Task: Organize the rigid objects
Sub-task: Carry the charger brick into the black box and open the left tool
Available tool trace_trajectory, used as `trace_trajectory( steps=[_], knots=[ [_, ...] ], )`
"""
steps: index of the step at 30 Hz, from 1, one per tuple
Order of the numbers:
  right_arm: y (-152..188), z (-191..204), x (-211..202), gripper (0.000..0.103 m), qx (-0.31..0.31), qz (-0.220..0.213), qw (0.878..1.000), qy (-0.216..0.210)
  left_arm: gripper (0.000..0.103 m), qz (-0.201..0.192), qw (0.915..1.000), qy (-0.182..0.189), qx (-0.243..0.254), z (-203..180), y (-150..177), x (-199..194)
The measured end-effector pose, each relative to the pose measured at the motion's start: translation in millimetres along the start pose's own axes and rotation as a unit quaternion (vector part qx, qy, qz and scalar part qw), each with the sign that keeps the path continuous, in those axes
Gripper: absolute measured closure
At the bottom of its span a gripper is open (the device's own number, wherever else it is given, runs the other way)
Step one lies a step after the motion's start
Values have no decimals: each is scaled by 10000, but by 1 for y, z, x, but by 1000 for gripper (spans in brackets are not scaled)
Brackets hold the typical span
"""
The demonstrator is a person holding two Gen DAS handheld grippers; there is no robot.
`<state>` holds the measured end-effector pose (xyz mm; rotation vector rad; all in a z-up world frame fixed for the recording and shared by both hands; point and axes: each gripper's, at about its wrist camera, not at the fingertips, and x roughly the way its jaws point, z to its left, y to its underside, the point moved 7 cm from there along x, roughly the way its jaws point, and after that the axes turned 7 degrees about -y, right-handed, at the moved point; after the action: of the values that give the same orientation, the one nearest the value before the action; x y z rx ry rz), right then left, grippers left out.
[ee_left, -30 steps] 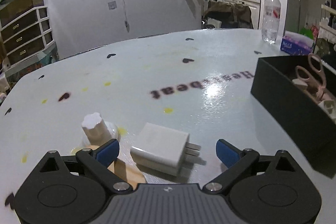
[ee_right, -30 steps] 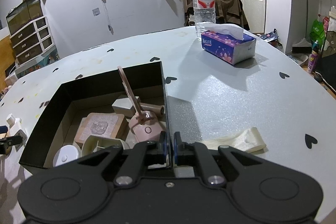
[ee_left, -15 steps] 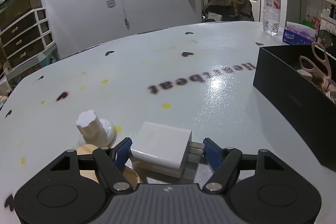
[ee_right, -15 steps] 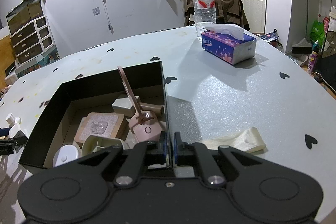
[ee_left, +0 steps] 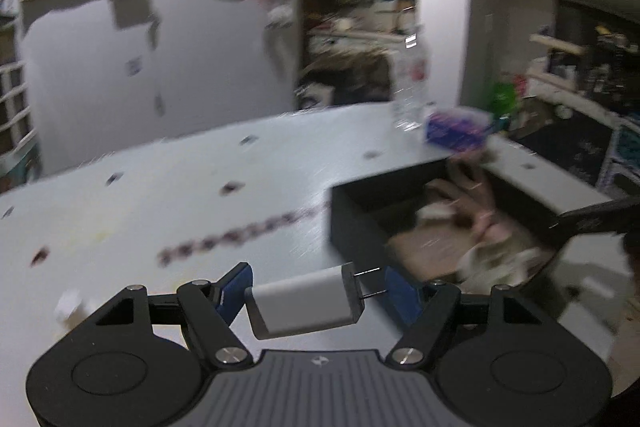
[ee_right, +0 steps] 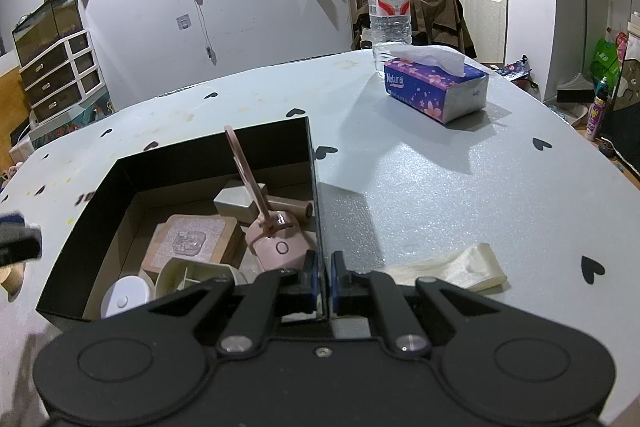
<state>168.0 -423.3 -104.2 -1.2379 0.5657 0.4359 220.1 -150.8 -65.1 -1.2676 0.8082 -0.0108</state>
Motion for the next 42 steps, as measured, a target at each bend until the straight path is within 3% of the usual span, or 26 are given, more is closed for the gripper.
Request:
trace_trajectory(
  steps=[11, 23, 25, 27, 28, 42],
  knots=[
    [0, 1, 0, 96, 4, 2, 10000, -8, 30, -363, 9952, 617, 674, -59, -49, 24],
    [1, 2, 0, 96, 10, 4, 10000, -10, 29, 22, 9890, 645, 1329, -74, -57, 72],
    [1, 2, 0, 96, 11, 3, 10000, -14, 27, 103, 9890, 592, 1351, -75, -55, 76],
    [1, 2, 0, 96, 10, 3, 10000, -20, 11, 96, 9900, 499, 1314, -73, -53, 74],
    [1, 2, 0, 96, 10, 5, 10000, -31, 9, 99, 9899, 508, 1317, -73, -52, 72],
    [1, 1, 1, 96, 1, 13, 10000, -30, 9, 551, 9879, 827, 1194, -80, -32, 56]
  ],
)
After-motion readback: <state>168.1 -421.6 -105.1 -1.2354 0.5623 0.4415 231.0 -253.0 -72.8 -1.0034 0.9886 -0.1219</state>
